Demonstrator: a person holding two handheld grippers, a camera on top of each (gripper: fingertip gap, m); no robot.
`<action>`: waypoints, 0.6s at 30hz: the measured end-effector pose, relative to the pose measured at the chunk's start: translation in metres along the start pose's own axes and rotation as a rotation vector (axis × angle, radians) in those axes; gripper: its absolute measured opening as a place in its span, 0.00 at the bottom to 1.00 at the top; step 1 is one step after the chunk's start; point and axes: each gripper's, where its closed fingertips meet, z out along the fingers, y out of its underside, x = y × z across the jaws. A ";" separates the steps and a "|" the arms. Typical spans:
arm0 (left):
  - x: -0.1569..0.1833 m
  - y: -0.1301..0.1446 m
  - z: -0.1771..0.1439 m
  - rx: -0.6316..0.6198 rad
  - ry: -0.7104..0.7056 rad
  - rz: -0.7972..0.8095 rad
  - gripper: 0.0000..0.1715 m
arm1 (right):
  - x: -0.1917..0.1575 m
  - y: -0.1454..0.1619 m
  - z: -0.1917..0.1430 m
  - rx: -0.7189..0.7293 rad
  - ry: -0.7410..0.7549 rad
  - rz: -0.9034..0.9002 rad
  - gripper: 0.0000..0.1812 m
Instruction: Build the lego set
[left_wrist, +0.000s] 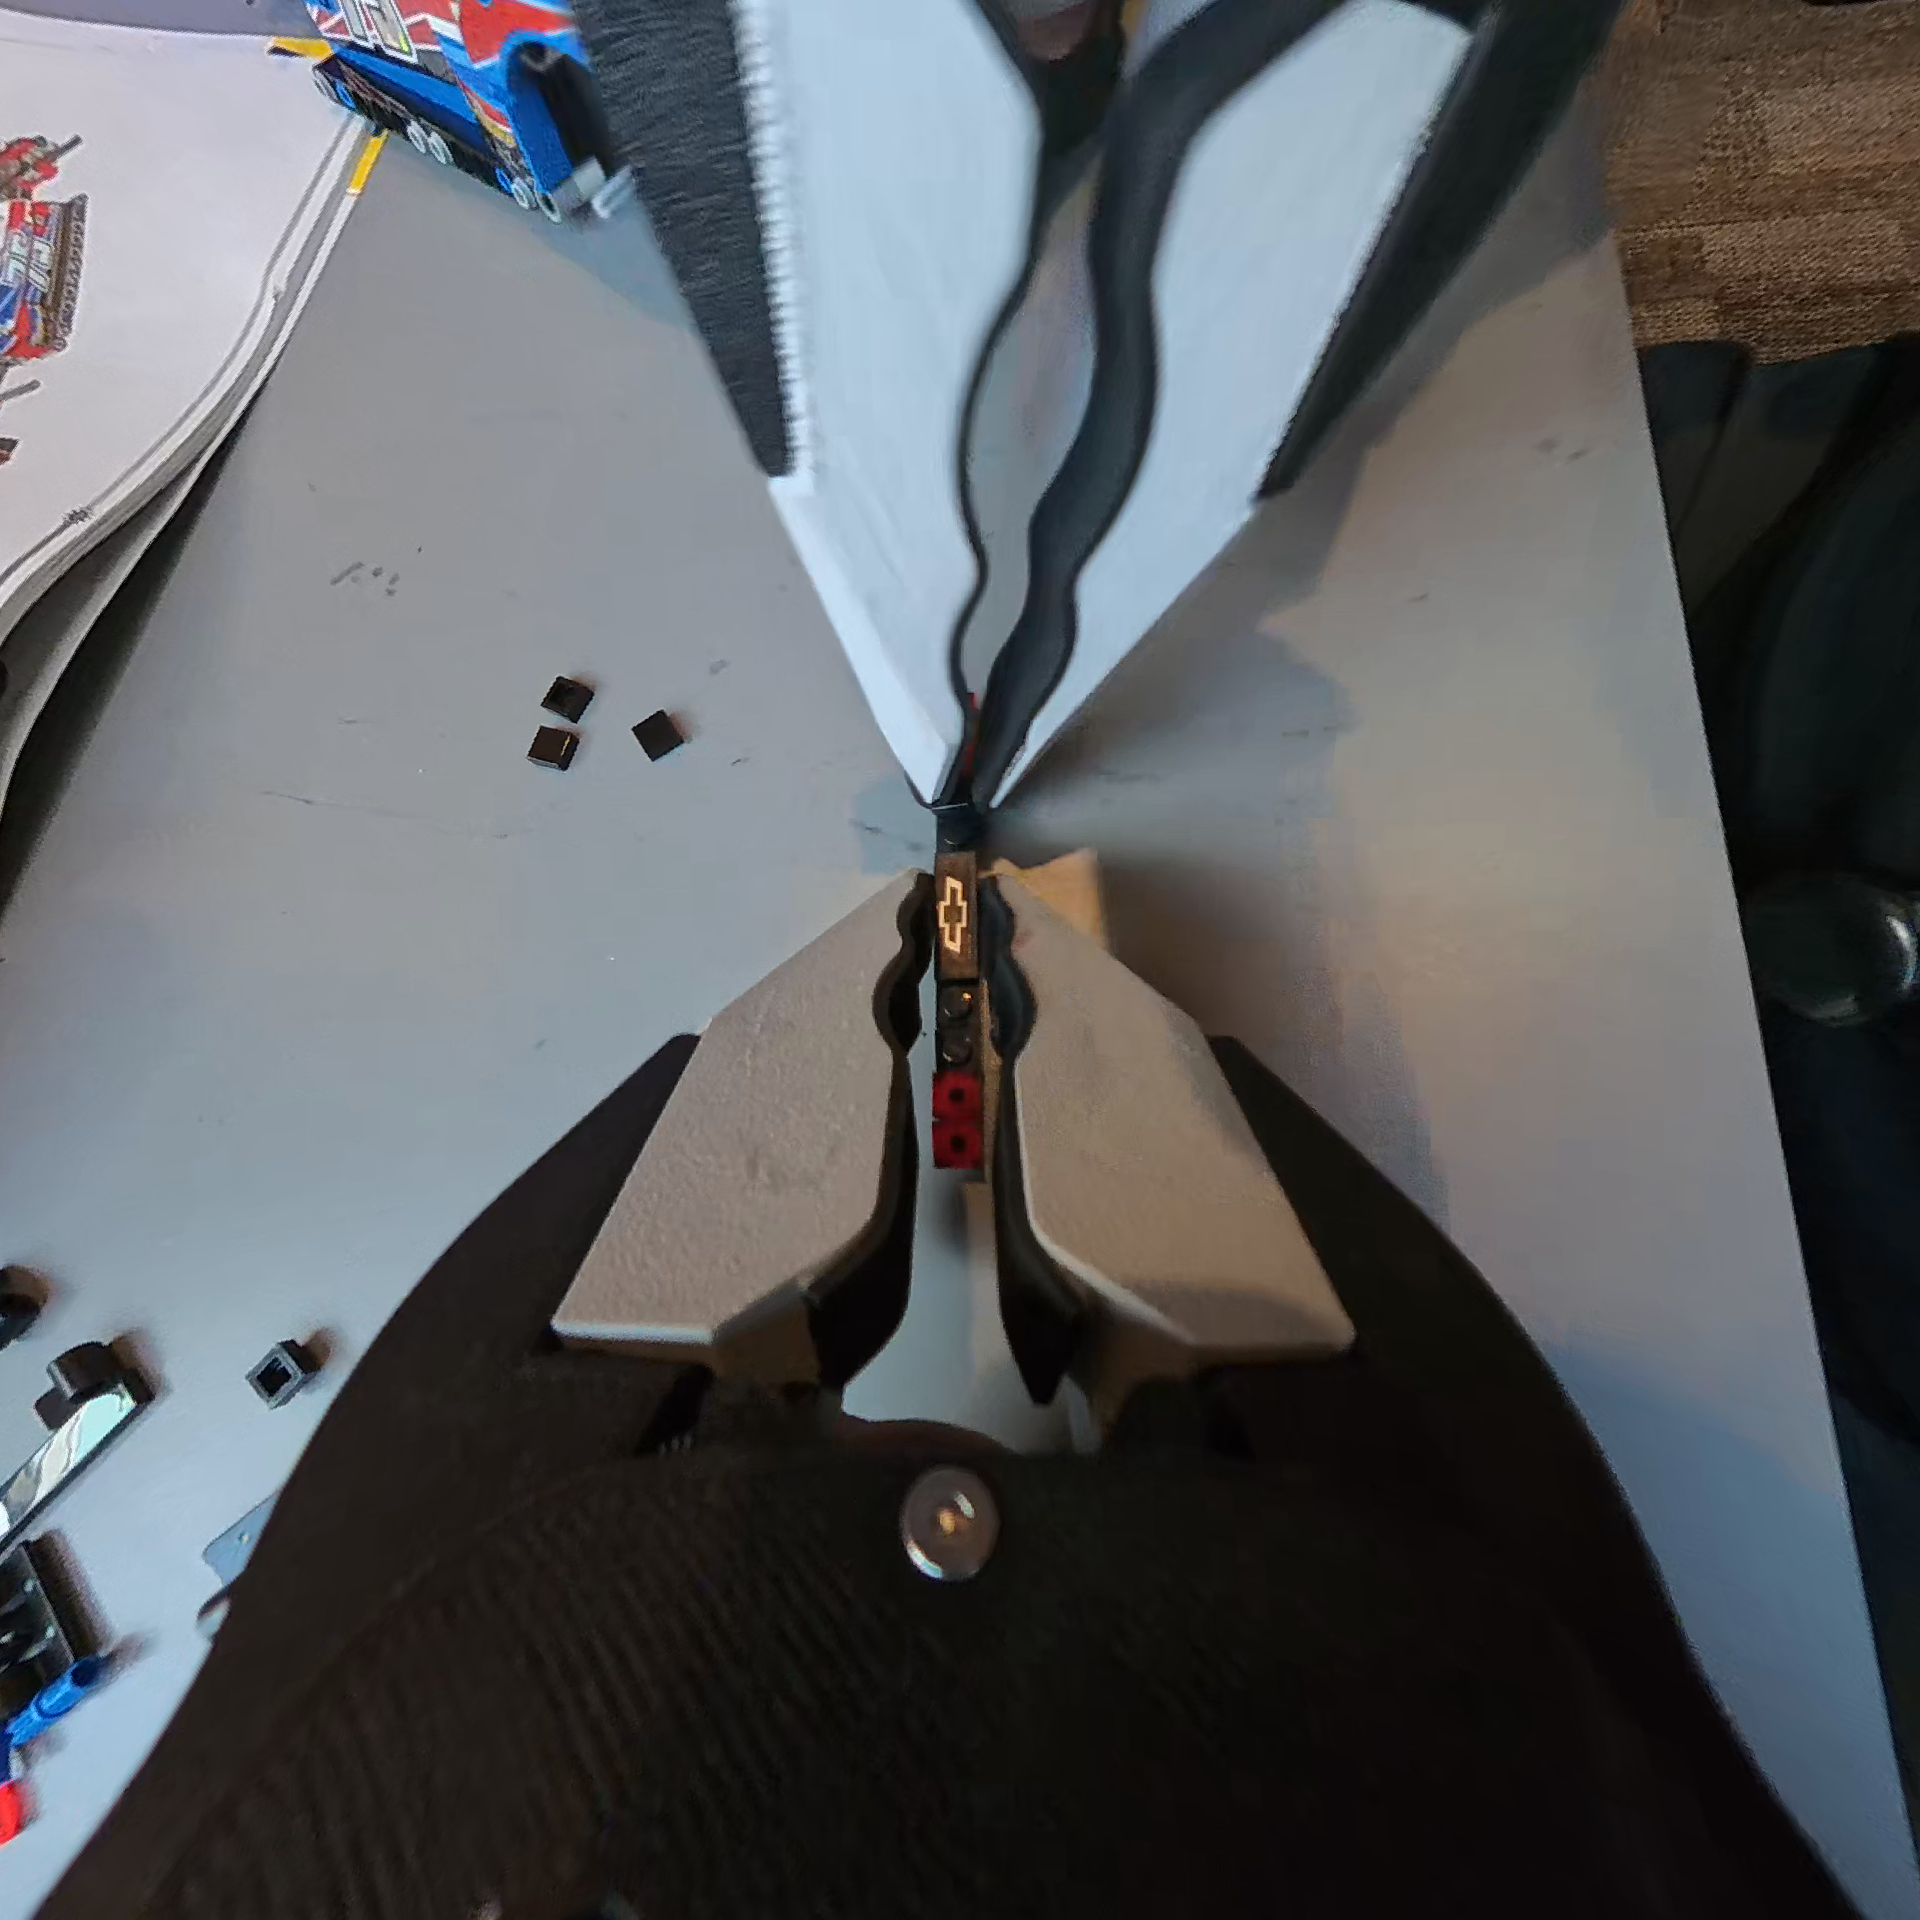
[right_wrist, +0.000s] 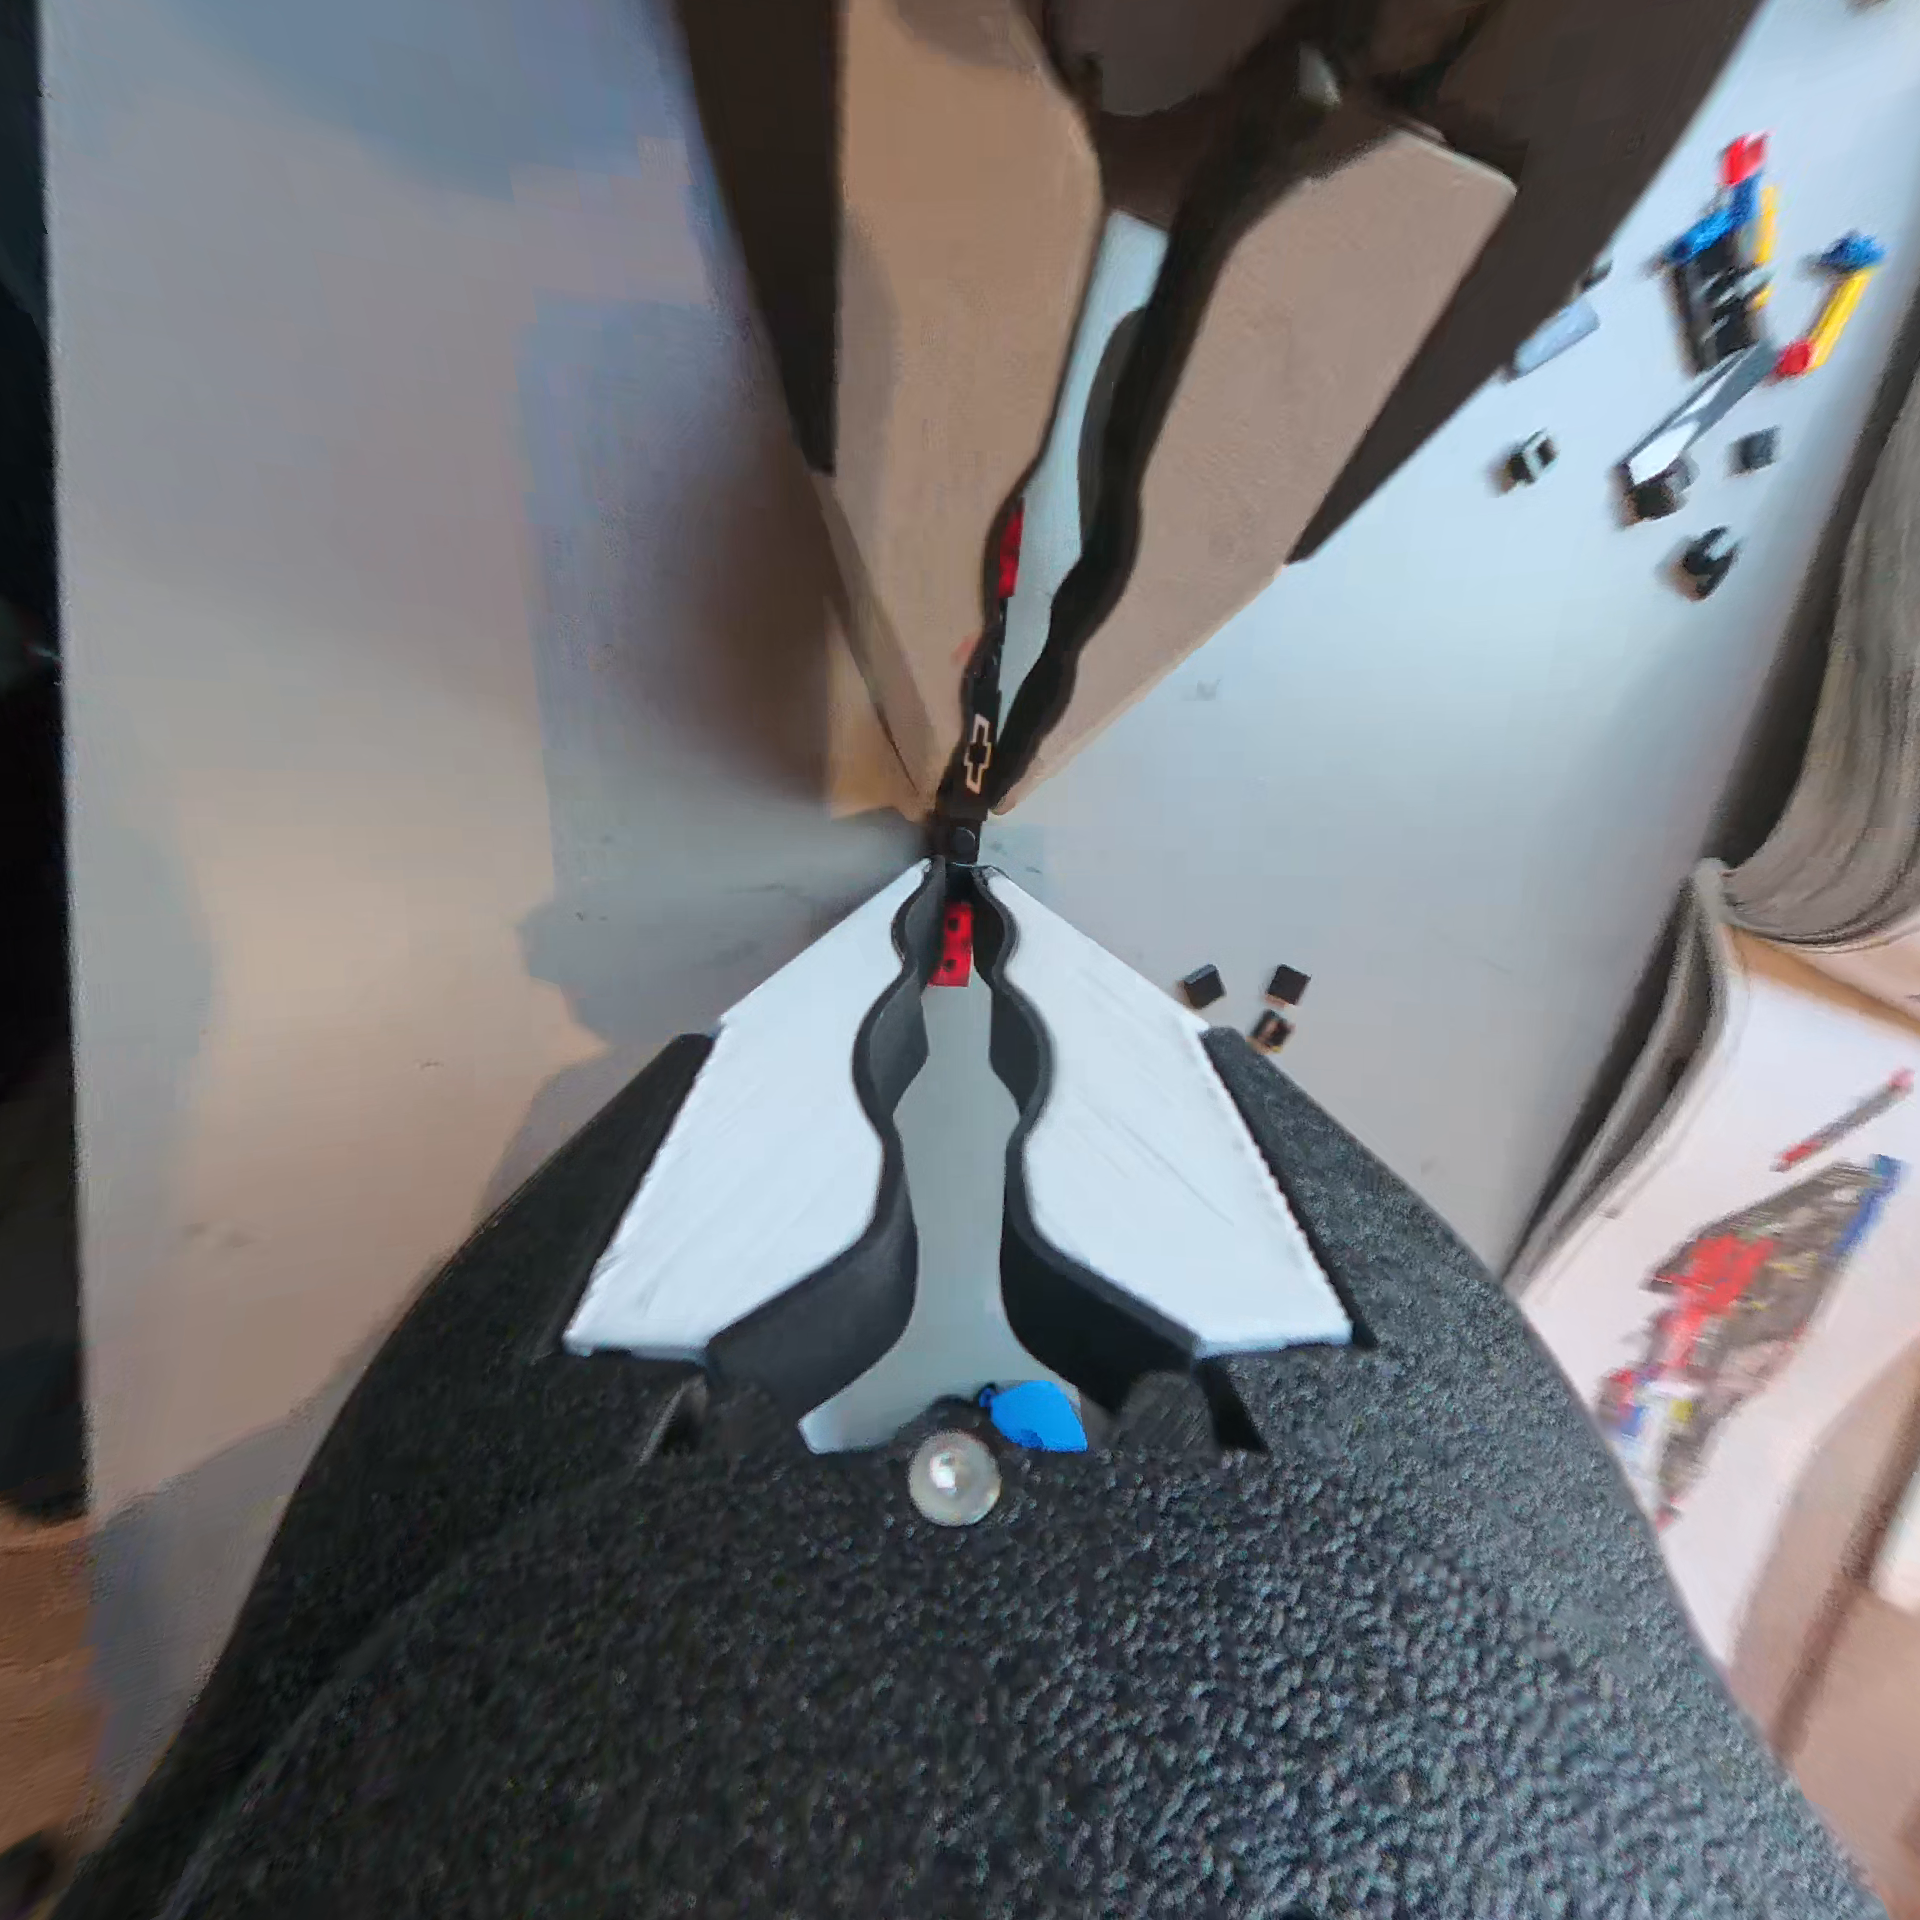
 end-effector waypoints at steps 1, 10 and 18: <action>0.000 0.000 0.000 0.001 0.003 -0.015 0.03 | 0.000 0.000 0.000 0.007 0.051 -0.026 0.02; 0.000 0.000 0.000 0.004 0.003 -0.043 0.03 | -0.004 -0.002 -0.002 0.151 0.064 0.206 0.12; 0.000 0.000 0.000 0.005 0.007 -0.046 0.03 | 0.008 -0.001 -0.010 0.142 0.029 0.242 0.00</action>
